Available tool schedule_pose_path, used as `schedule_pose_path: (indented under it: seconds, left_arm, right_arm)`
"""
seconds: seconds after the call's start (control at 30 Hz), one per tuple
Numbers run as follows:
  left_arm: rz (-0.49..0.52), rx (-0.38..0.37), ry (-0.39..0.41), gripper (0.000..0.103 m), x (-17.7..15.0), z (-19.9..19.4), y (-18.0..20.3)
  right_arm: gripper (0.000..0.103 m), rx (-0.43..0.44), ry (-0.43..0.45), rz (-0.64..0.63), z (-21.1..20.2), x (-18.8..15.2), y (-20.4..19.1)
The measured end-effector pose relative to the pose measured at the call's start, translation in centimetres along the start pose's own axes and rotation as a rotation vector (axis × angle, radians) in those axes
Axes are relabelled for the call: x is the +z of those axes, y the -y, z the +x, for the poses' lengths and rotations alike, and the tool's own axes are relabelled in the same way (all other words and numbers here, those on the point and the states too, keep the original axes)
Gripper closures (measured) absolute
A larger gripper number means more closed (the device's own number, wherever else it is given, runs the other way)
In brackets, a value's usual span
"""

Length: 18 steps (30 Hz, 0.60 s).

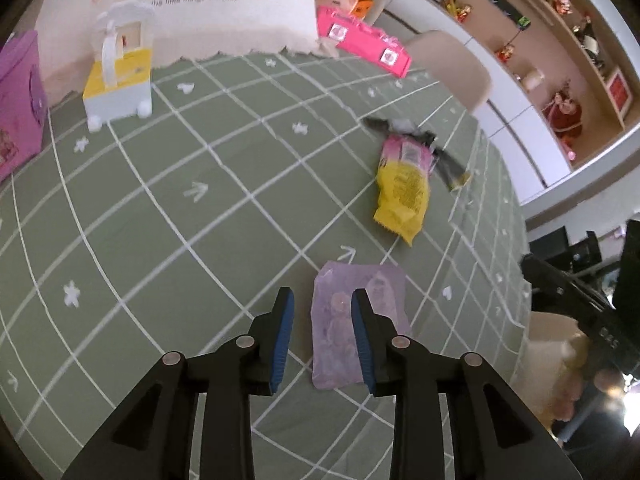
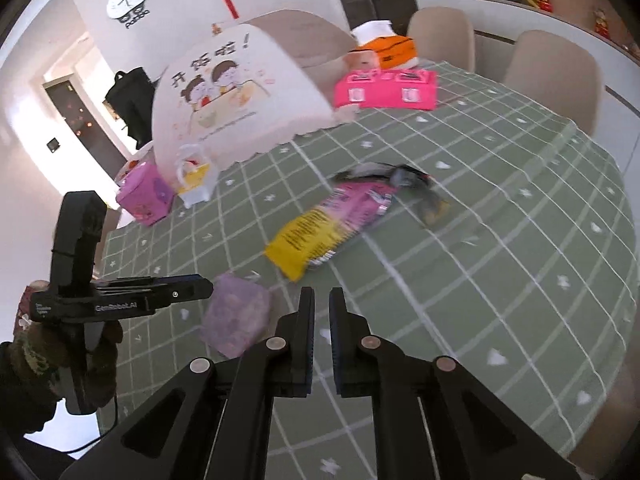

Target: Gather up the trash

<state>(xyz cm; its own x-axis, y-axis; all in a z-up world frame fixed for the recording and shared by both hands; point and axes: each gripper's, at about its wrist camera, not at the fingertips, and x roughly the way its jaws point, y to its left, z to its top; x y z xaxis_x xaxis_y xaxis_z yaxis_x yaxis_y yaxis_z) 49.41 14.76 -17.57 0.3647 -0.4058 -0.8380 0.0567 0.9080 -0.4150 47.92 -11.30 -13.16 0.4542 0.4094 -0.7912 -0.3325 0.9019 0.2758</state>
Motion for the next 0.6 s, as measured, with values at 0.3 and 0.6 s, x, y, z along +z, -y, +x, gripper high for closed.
schedule_pose_path:
  seconds: [0.3, 0.6]
  left_arm:
    - [-0.075, 0.020, 0.044, 0.072, -0.1, -1.0, -0.6]
    - [-0.075, 0.008, 0.034, 0.072, -0.4, -1.3, -0.8]
  right_arm:
    - [0.094, 0.170, -0.140, -0.082, 3.8, -2.3, -3.7]
    - [0.094, 0.184, -0.197, -0.106, 8.7, -2.8, -6.1]
